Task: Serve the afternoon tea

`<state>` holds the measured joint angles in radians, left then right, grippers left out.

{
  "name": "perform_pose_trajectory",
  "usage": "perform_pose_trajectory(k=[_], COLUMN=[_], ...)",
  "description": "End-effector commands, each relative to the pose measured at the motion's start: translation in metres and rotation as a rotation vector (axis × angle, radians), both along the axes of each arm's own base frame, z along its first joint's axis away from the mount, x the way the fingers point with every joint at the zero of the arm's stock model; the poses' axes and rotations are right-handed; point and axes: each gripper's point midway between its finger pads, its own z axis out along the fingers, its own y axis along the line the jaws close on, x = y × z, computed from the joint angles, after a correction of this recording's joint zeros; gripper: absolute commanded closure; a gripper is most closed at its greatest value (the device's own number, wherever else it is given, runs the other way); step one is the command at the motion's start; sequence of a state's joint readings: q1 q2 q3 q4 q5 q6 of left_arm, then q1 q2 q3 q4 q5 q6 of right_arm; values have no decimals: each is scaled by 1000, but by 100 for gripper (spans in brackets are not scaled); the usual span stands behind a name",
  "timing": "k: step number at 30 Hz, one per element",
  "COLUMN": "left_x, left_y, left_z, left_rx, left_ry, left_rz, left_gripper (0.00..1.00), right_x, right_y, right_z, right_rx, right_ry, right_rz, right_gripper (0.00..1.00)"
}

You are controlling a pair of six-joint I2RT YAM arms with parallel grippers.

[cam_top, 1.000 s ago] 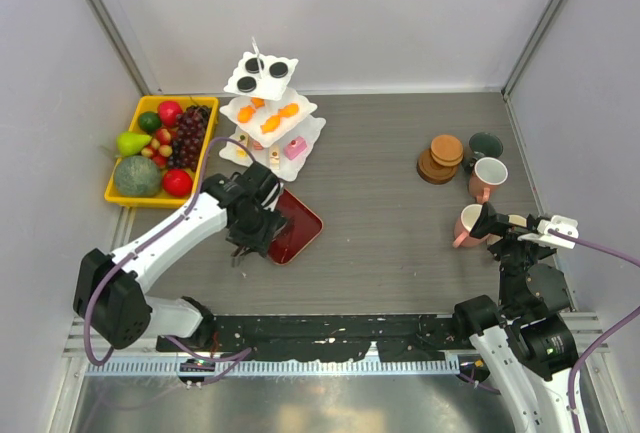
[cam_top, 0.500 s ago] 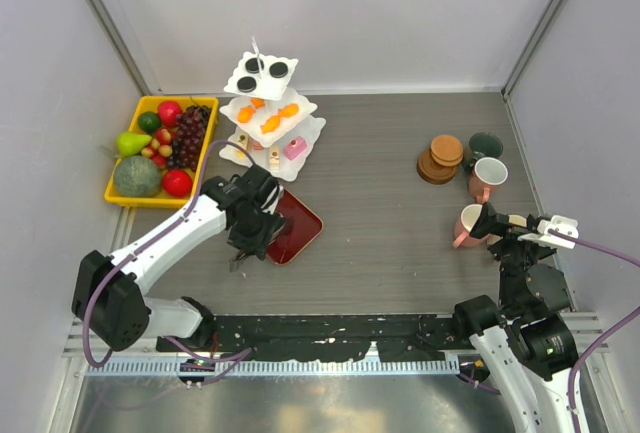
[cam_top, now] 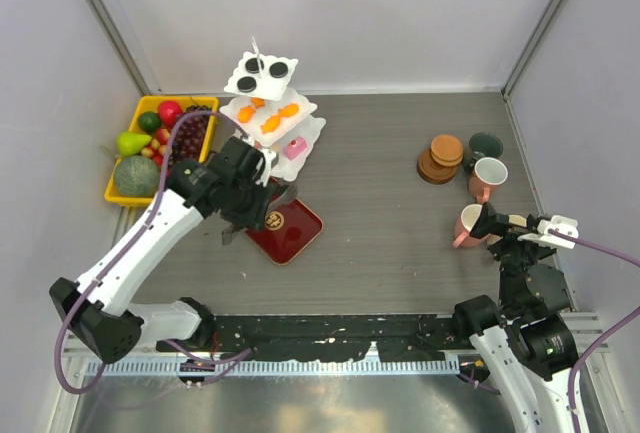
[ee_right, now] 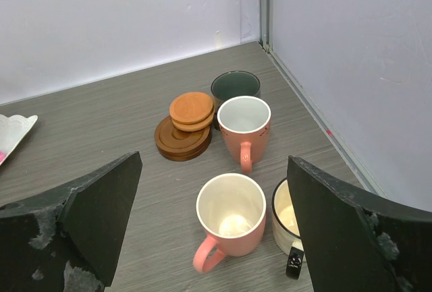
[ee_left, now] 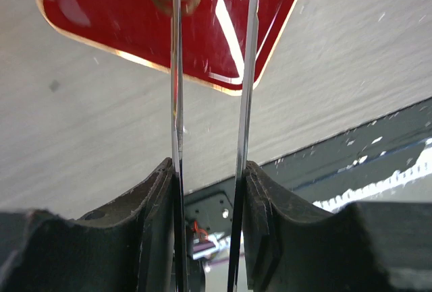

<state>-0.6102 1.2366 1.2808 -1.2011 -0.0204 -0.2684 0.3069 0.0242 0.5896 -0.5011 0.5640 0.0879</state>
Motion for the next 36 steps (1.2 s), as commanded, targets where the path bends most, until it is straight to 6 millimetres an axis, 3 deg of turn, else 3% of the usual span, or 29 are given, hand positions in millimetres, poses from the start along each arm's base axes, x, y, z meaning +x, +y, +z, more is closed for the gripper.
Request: perform_pose_trajectory(k=[1, 10, 14, 23, 36], left_x=[24, 87, 118, 169, 193], left_y=[8, 10, 12, 11, 10], left_z=[67, 176, 199, 189, 157], left_rx=[-34, -121, -144, -143, -122], left_ry=[-188, -462, -534, -530, -450], left_rz=[6, 69, 112, 157, 166], left_gripper=[61, 60, 59, 60, 52], right_x=[1, 1, 1, 2, 3], right_y=[-1, -2, -2, -1, -1], right_z=[8, 8, 8, 7, 6], right_rx=[7, 7, 6, 4, 2], right_ry=[-32, -32, -32, -27, -21], right_rz=[-10, -15, -12, -12, -12], right_gripper=[5, 5, 5, 5, 5])
